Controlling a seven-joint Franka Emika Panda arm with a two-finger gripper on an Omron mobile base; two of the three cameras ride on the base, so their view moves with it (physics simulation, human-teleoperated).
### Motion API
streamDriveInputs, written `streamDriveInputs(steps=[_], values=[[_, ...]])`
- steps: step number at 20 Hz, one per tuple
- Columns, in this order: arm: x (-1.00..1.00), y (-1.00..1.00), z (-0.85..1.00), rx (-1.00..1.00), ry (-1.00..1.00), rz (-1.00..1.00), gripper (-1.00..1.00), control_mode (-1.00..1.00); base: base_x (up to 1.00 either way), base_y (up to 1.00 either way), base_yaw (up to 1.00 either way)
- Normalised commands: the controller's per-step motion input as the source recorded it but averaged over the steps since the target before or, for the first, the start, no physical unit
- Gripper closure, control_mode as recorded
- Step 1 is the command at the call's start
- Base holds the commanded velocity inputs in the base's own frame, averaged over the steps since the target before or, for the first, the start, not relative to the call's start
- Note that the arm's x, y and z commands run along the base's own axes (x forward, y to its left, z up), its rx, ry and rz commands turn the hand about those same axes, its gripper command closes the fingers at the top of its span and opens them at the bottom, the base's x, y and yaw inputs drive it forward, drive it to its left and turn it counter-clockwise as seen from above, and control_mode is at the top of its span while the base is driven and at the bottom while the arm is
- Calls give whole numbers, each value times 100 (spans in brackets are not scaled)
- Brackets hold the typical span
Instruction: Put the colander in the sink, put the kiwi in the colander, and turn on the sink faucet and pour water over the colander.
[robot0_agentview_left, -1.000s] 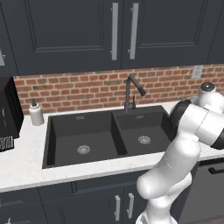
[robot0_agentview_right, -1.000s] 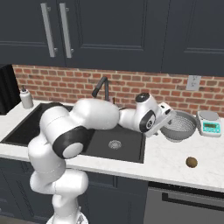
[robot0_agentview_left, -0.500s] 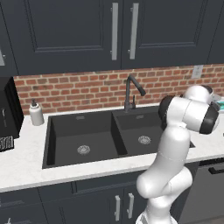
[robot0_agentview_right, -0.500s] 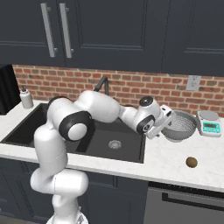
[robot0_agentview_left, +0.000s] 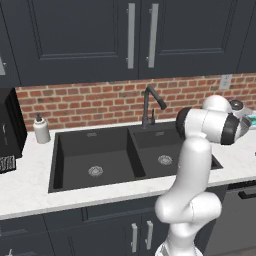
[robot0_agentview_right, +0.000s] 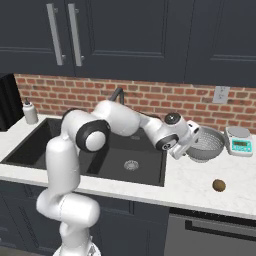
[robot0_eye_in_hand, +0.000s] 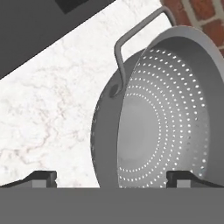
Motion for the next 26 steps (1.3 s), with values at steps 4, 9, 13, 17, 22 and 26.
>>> streamDriveInputs(steps=[4,9,13,17,22,26], values=[[19,-10,-2,0,0,0,-100,-100,0,0,0],[16,-2,-13,0,1,0,-100,-100,0,0,0],[17,0,-16,0,0,0,-100,-100,0,0,0],[26,0,-8,0,0,0,-100,-100,0,0,0],[17,0,-6,0,0,0,-100,-100,0,0,0],[-29,2,-32,0,3,0,100,-100,0,0,0]])
